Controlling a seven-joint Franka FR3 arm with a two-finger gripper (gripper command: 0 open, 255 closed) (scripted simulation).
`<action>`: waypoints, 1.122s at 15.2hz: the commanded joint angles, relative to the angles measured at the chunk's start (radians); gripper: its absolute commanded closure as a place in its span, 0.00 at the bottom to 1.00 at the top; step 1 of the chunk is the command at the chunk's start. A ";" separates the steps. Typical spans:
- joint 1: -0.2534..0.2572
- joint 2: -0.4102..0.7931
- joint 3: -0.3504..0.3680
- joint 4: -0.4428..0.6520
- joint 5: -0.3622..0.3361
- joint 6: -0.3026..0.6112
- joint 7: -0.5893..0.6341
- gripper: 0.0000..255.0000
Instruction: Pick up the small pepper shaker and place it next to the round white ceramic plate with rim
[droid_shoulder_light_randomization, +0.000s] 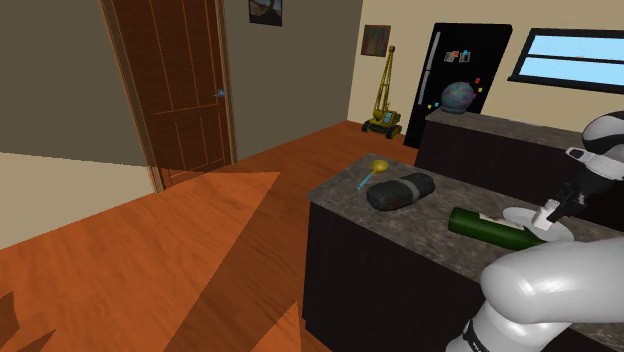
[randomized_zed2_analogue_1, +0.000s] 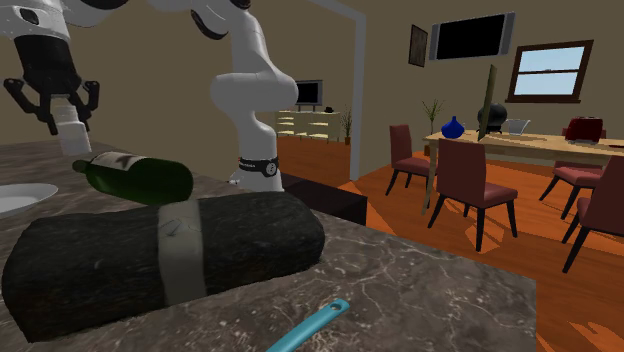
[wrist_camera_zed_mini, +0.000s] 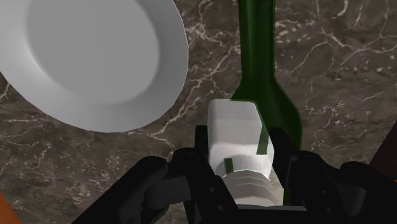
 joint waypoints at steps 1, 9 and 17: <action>0.008 0.008 -0.022 -0.016 -0.006 0.029 -0.004 1.00; 0.053 0.046 -0.120 -0.073 -0.030 0.141 -0.018 1.00; 0.072 0.104 -0.169 -0.102 -0.002 0.220 -0.057 1.00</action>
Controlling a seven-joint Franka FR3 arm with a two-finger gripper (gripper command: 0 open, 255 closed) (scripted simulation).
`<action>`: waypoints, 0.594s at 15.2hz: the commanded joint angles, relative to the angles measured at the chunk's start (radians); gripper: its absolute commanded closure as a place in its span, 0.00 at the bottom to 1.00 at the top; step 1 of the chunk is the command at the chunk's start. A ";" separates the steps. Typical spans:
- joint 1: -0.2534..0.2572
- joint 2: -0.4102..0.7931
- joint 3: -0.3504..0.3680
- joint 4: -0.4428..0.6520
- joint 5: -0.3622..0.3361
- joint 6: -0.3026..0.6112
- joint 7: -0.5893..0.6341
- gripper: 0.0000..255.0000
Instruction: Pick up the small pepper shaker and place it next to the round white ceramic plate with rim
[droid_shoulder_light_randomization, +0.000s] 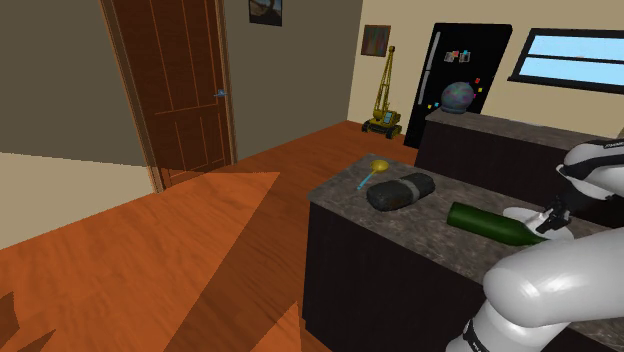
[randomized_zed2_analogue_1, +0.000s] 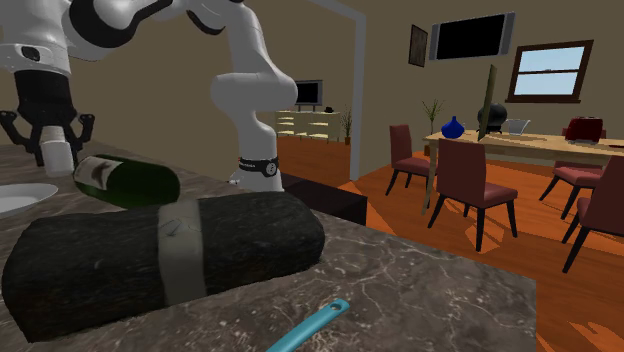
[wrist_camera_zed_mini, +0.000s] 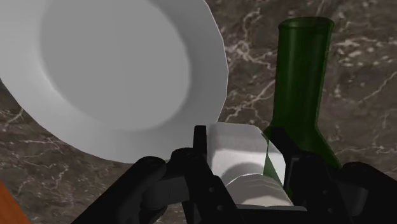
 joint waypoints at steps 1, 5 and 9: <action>0.000 0.012 -0.006 -0.010 0.011 -0.089 -0.013 1.00; -0.005 0.021 -0.007 -0.001 0.023 -0.093 -0.031 0.00; -0.038 0.005 0.022 -0.006 0.016 -0.113 -0.028 0.00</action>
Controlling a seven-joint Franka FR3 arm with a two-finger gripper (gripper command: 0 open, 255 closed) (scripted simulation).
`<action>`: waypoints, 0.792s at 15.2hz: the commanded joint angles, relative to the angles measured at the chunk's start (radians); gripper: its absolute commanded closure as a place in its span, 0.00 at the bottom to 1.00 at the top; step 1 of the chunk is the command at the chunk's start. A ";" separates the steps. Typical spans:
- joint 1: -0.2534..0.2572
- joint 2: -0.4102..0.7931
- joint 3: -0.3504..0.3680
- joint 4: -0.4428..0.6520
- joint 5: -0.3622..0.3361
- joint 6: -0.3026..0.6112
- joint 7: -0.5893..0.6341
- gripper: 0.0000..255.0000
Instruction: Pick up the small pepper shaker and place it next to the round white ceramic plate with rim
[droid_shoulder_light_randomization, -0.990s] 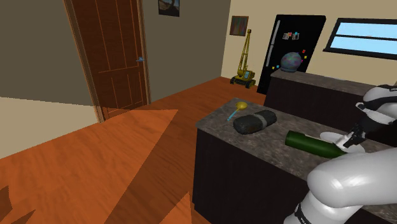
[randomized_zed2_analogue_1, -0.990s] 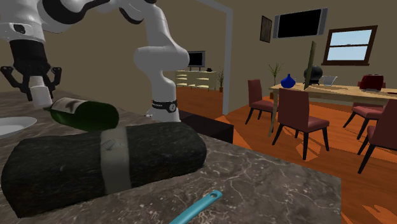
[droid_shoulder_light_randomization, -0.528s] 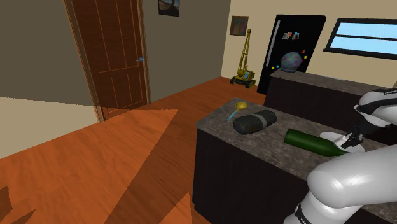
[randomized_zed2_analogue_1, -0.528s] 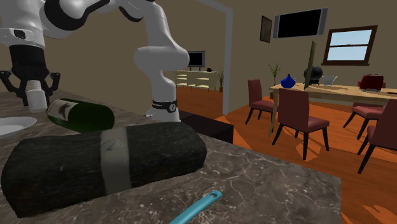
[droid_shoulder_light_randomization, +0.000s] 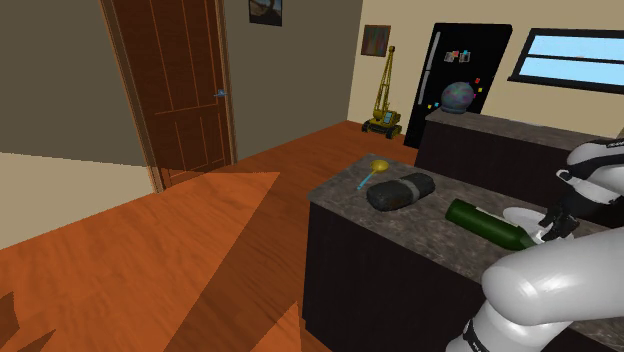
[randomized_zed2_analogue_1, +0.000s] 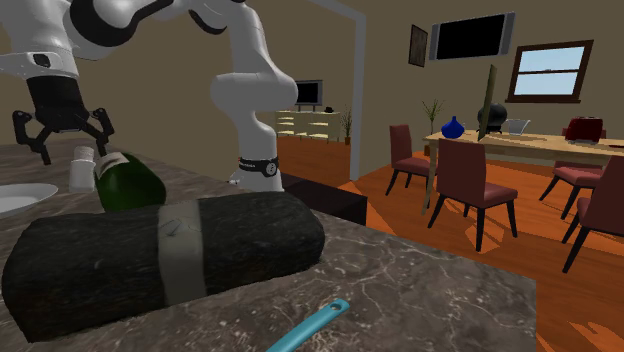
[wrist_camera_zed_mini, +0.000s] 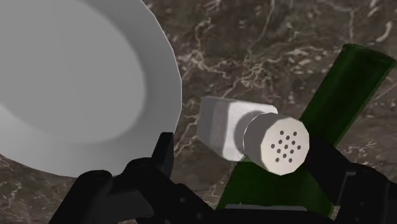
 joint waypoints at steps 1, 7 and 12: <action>0.030 0.017 -0.021 -0.006 0.007 0.024 0.006 0.00; -0.046 -0.037 0.090 0.067 0.018 -0.120 0.010 0.00; -0.046 -0.037 0.089 0.067 0.018 -0.120 0.010 0.00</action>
